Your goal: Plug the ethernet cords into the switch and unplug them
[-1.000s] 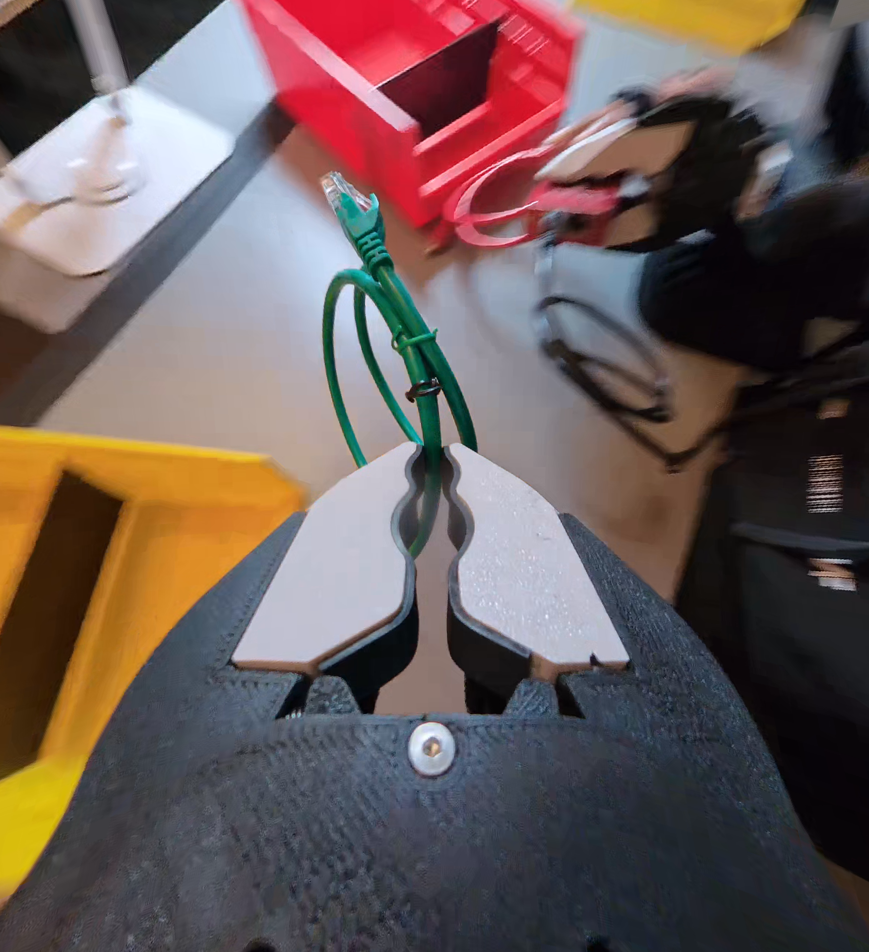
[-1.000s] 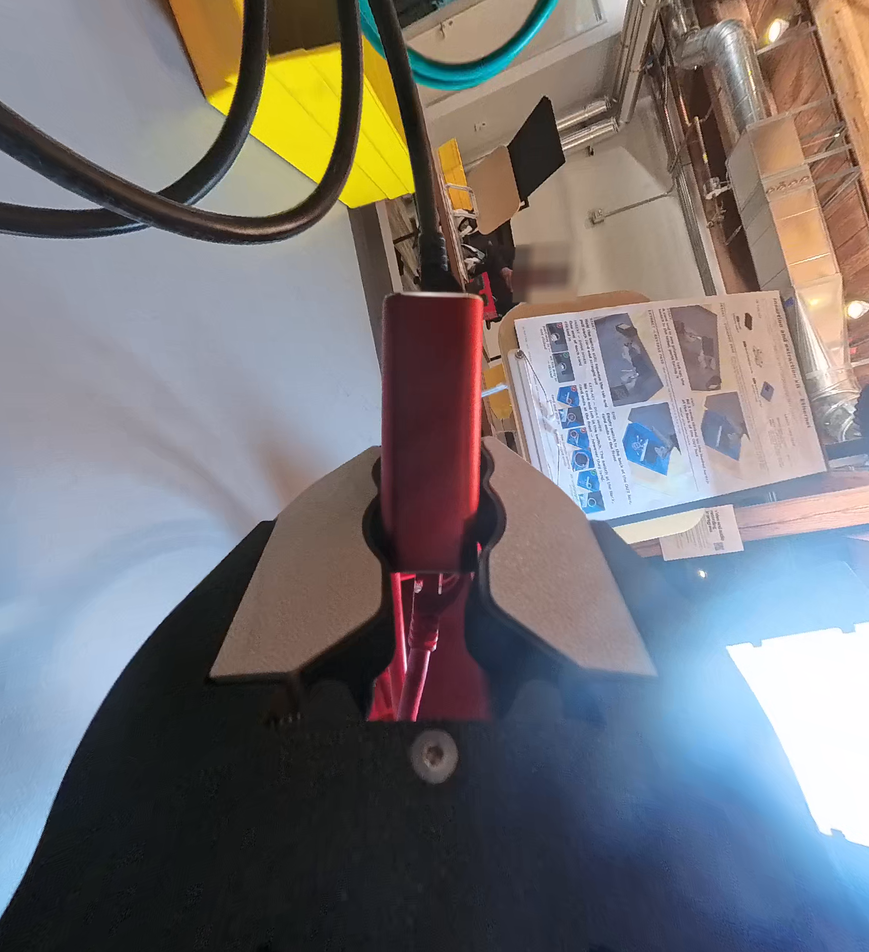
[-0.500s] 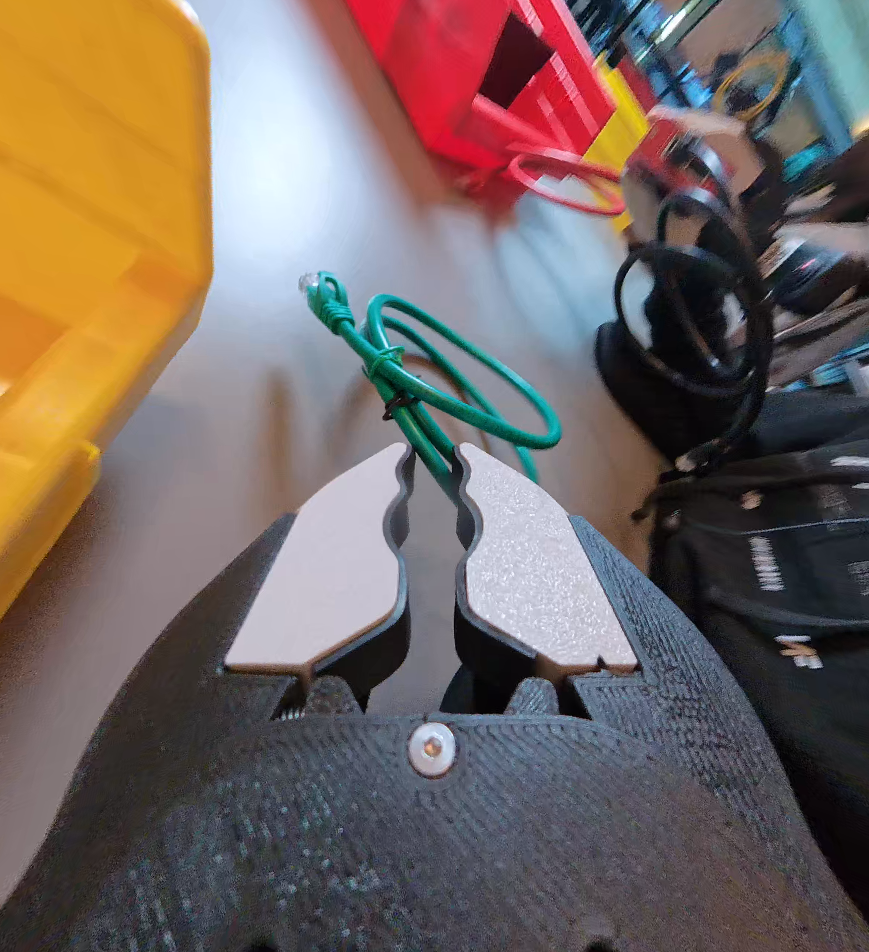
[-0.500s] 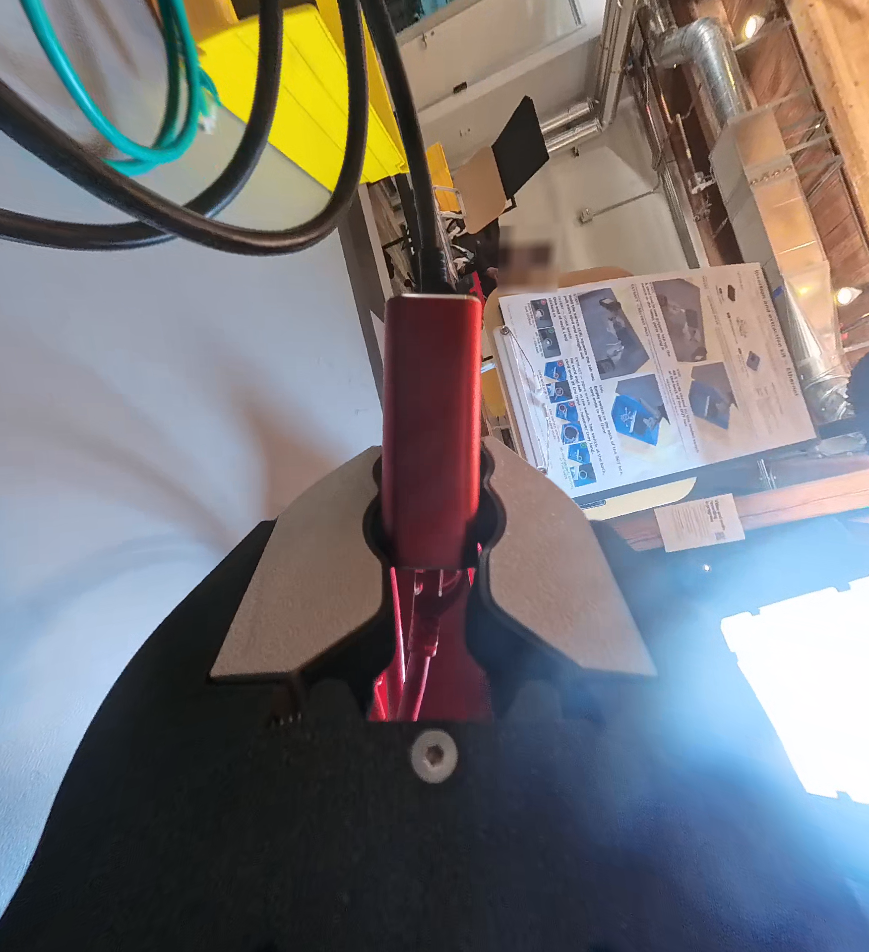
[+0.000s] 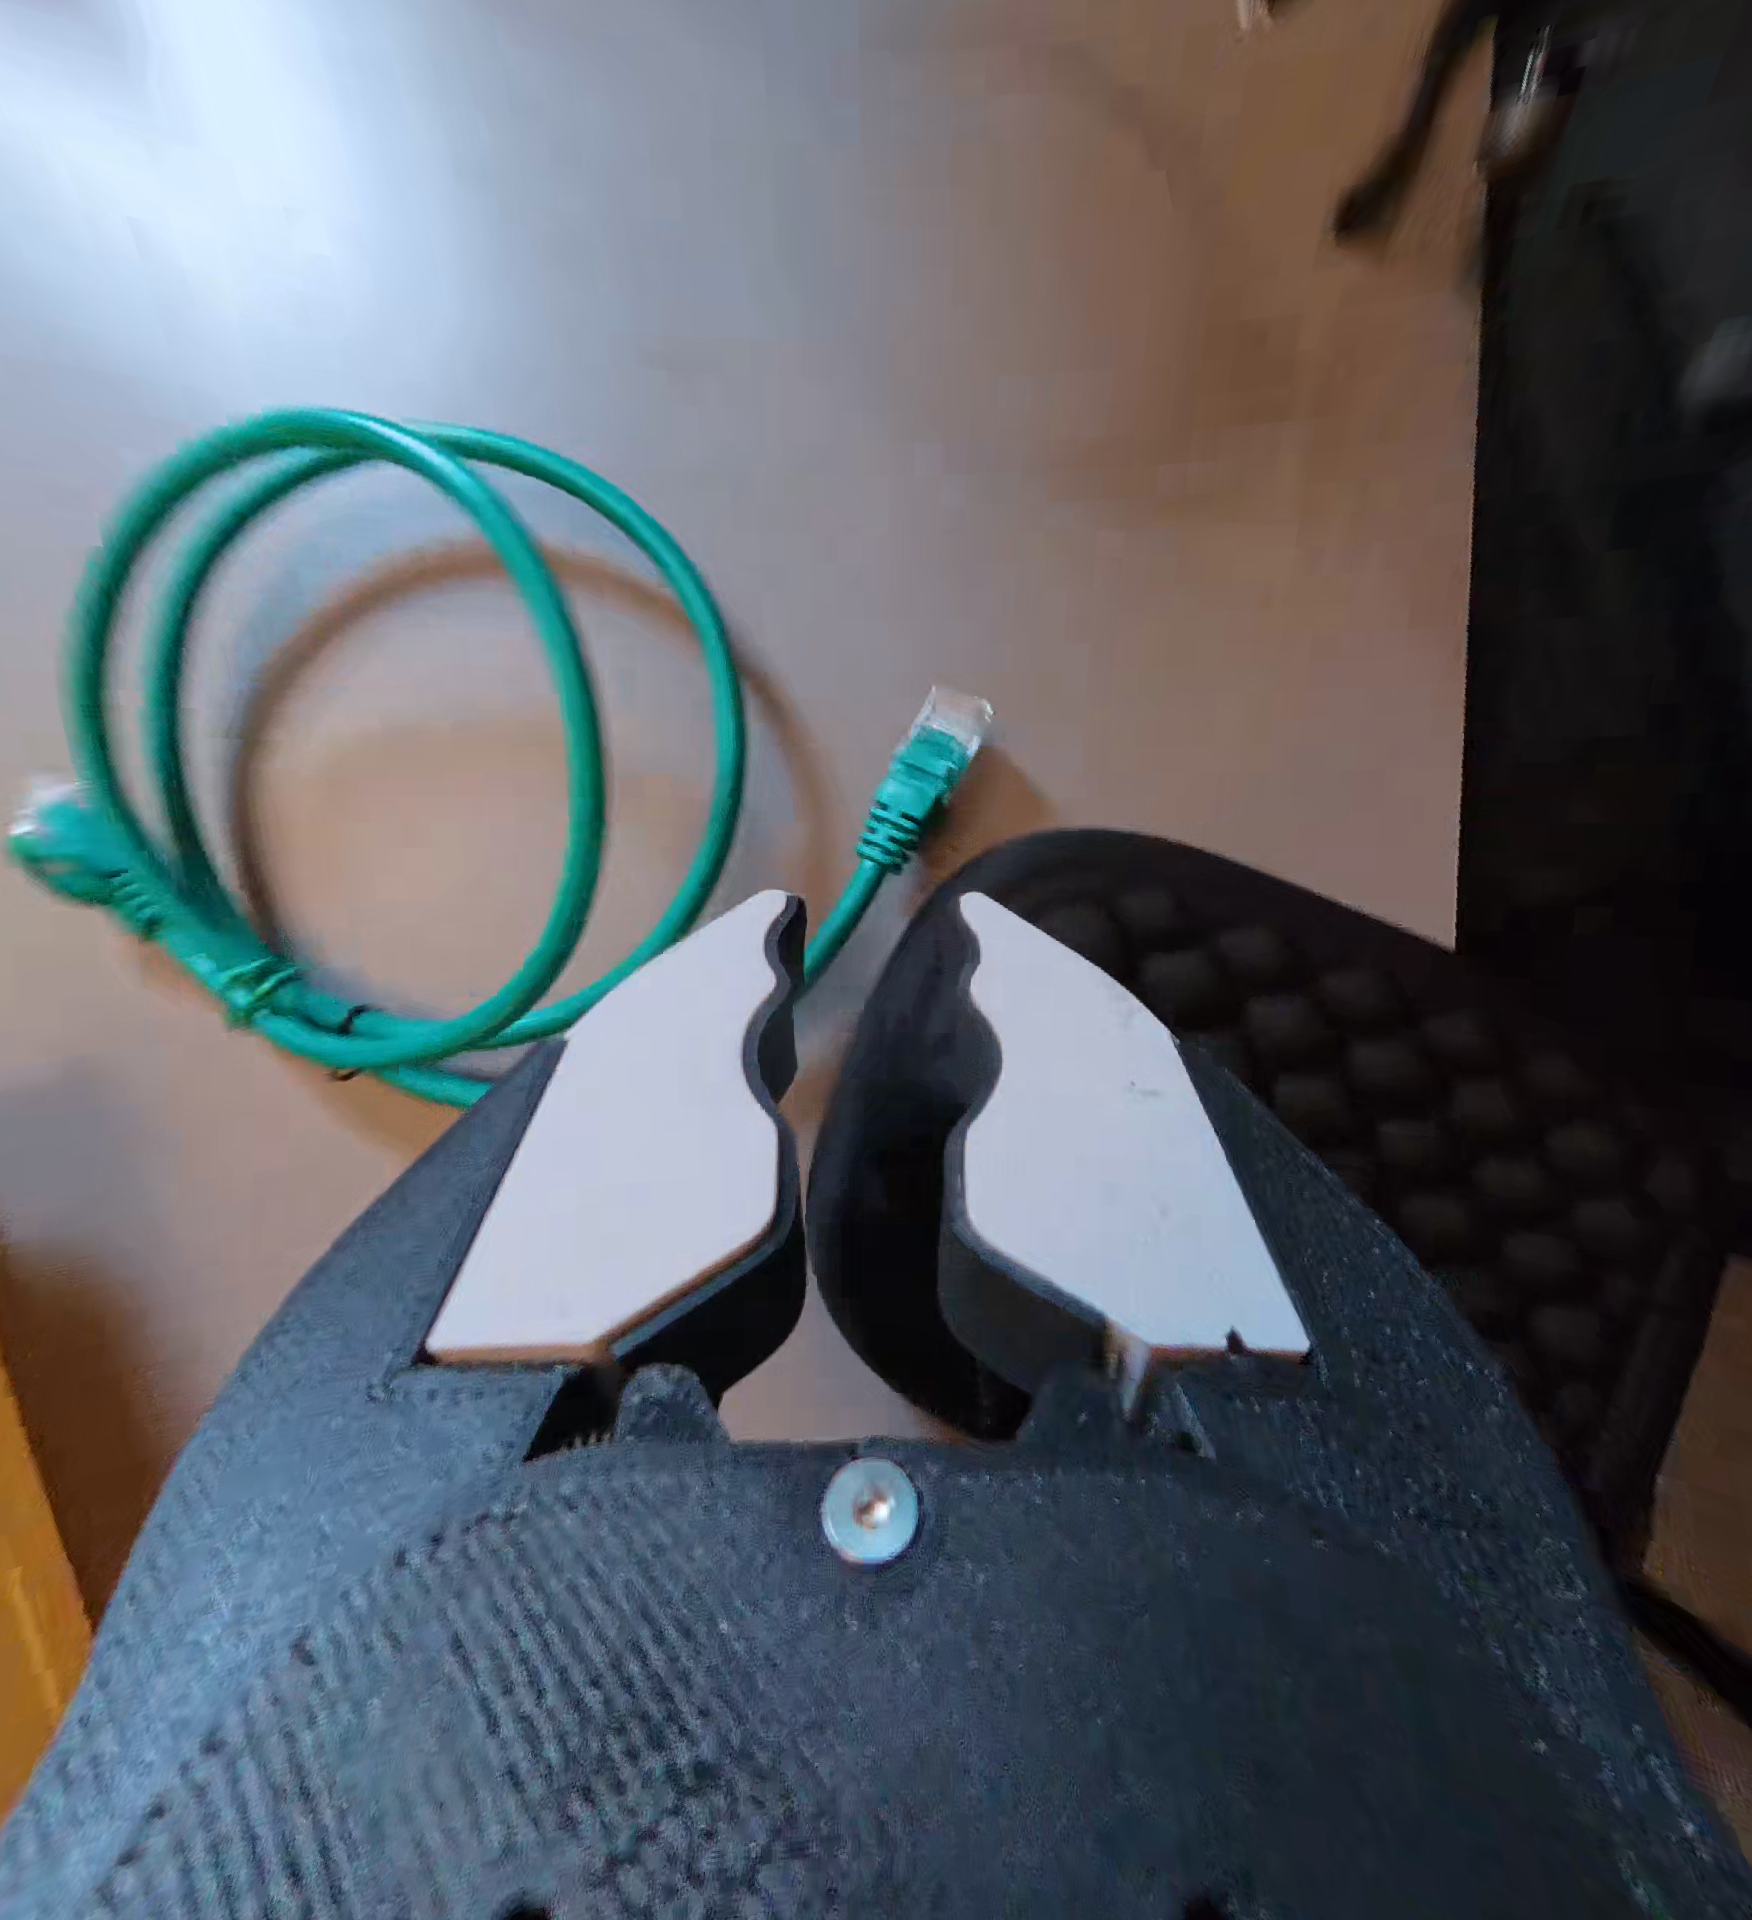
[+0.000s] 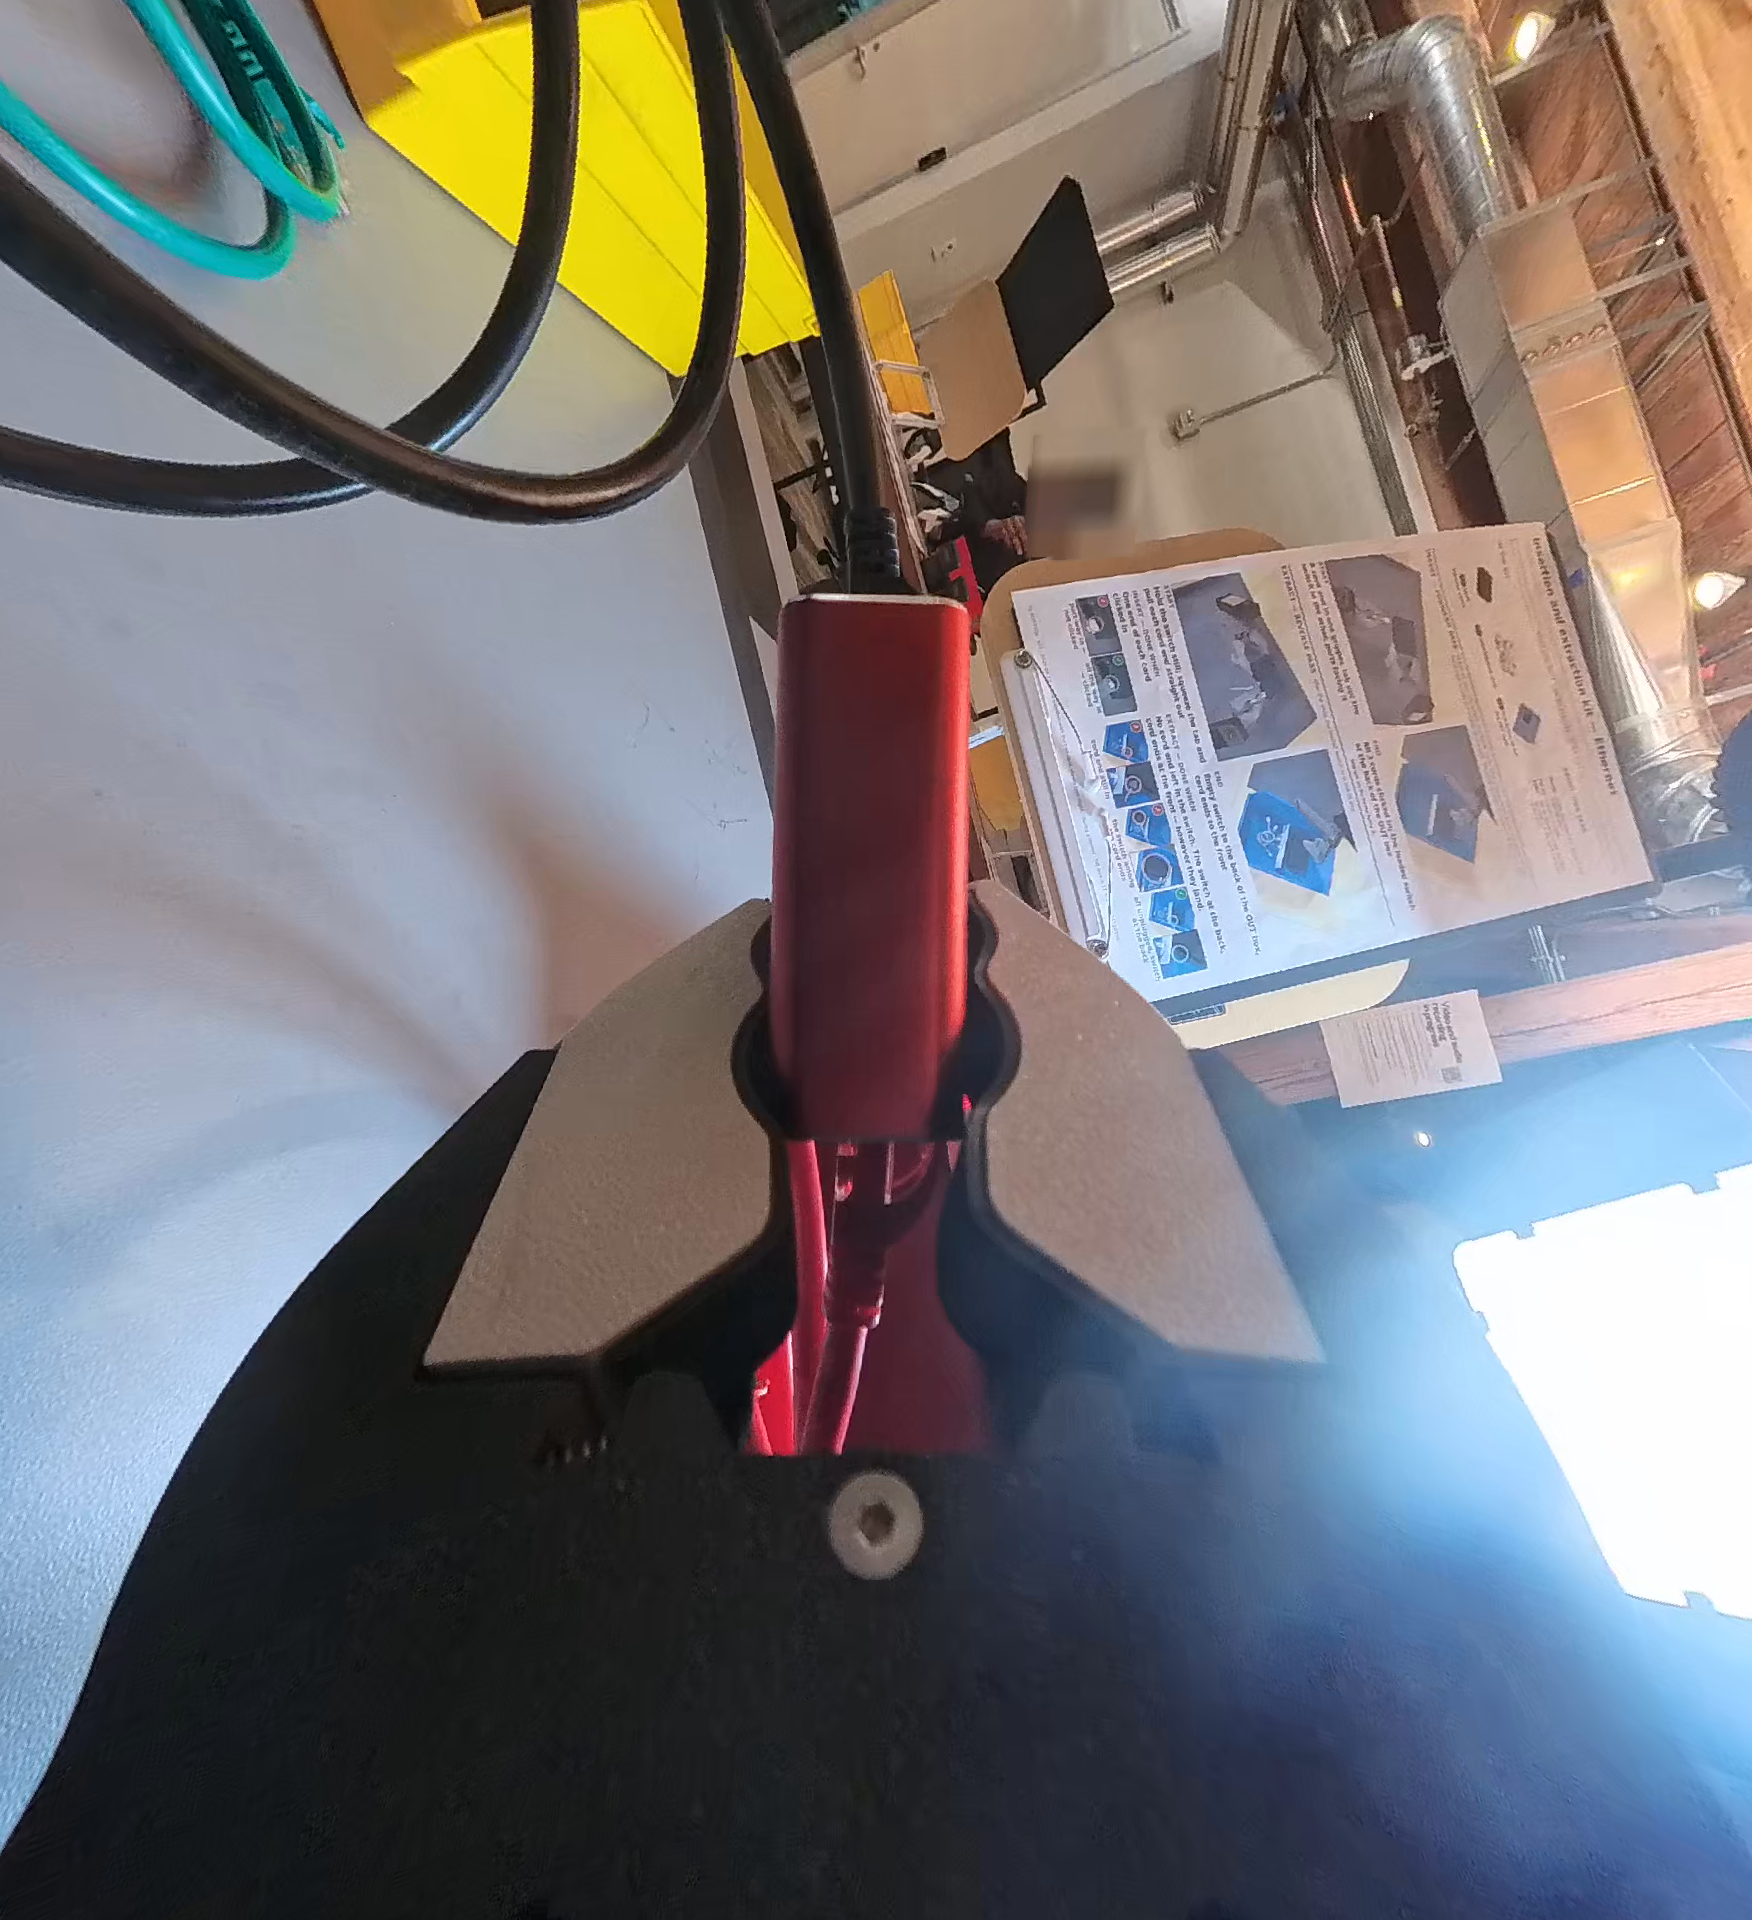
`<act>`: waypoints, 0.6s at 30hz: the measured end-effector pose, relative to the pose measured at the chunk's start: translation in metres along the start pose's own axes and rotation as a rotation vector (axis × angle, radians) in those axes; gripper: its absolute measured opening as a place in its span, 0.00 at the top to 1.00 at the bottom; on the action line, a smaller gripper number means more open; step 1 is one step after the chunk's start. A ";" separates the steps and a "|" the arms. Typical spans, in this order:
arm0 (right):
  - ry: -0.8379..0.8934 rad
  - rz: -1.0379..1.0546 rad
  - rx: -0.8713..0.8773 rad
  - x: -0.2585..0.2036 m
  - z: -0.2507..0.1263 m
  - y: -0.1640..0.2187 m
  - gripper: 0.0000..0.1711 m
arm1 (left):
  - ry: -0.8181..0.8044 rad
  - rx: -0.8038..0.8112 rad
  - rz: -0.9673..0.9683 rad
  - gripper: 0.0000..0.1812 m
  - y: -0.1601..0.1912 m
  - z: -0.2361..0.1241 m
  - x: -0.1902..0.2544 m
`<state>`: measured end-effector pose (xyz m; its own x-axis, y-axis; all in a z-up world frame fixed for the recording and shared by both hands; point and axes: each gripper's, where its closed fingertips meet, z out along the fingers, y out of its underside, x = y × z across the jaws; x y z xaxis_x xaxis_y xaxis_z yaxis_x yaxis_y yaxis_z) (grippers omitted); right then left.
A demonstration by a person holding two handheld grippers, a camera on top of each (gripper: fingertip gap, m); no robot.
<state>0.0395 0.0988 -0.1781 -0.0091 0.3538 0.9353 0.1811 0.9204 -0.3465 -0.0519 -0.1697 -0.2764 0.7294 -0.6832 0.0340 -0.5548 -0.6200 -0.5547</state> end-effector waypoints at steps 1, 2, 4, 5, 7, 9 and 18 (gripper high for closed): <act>-0.001 0.000 -0.001 0.000 0.000 0.000 0.83 | 0.011 -0.052 0.030 0.86 0.003 0.007 0.002; -0.002 -0.001 -0.002 -0.001 0.000 0.000 0.83 | 0.032 -0.086 0.051 0.86 0.005 0.012 0.004; -0.003 -0.001 -0.002 -0.001 0.000 0.000 0.83 | 0.062 -0.087 0.063 0.86 -0.002 0.014 0.002; -0.003 -0.001 -0.003 -0.001 0.000 0.000 0.83 | 0.075 -0.105 0.069 0.86 -0.003 0.015 0.000; -0.002 0.003 -0.004 -0.001 -0.001 0.001 0.83 | 0.092 -0.169 0.093 0.86 0.001 0.019 -0.002; 0.000 0.008 -0.003 0.000 -0.001 0.002 0.83 | 0.115 -0.196 0.100 0.88 0.002 0.023 -0.002; 0.002 0.025 -0.002 0.002 -0.002 0.004 0.83 | 0.073 -0.093 0.102 0.94 -0.020 0.026 -0.005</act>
<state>0.0425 0.1031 -0.1780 -0.0022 0.3767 0.9264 0.1833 0.9108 -0.3699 -0.0334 -0.1437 -0.2871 0.6383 -0.7686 0.0436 -0.6616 -0.5766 -0.4794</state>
